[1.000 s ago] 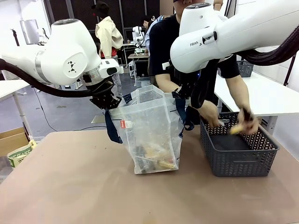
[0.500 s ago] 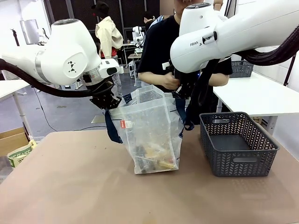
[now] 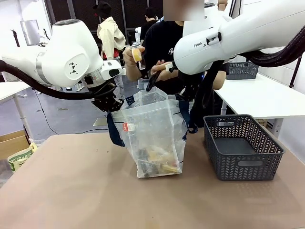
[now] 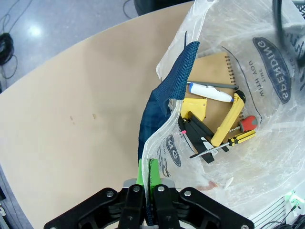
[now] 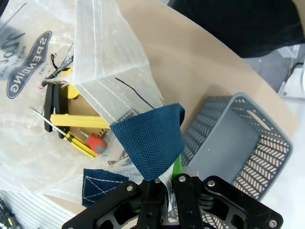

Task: Transfer purchased items from the store into the shopping bag.
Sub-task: Move the Reusable shopping bag to the right side of the table.

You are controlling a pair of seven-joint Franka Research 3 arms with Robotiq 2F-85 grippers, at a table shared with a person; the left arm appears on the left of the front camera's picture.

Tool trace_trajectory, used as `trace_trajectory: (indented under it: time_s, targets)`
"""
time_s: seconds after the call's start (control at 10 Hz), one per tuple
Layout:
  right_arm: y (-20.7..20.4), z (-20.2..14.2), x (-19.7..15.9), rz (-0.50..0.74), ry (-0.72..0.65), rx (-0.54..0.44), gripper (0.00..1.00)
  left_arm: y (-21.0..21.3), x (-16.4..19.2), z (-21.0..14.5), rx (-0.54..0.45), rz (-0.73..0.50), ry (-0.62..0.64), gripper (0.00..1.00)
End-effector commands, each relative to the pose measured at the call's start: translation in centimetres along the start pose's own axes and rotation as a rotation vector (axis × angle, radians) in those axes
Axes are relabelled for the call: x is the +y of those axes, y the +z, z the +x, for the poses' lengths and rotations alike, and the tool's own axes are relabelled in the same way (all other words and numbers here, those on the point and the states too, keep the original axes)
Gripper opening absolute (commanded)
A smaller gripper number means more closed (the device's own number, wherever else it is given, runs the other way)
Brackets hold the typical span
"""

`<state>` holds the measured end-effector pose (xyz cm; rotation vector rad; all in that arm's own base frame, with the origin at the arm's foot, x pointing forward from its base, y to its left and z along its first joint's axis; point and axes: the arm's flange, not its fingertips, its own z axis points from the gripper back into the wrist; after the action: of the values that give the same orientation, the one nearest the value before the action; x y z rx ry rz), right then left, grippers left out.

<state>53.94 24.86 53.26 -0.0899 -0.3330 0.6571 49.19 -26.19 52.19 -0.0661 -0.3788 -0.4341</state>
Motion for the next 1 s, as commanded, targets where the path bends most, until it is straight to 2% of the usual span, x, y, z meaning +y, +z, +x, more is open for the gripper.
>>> trace_trajectory:
  time_s: [0.0, 0.9]
  targets:
    - [0.09, 0.04, -0.01, -0.001, 0.0, -0.003, 0.0, -0.02, 0.06, -0.02, -0.001, 0.001, 0.004, 0.0]
    - [0.09, 0.04, -0.01, -0.001, 0.0, -0.003, 0.0, -0.02, 0.06, -0.02, -0.001, 0.001, 0.004, 0.0]
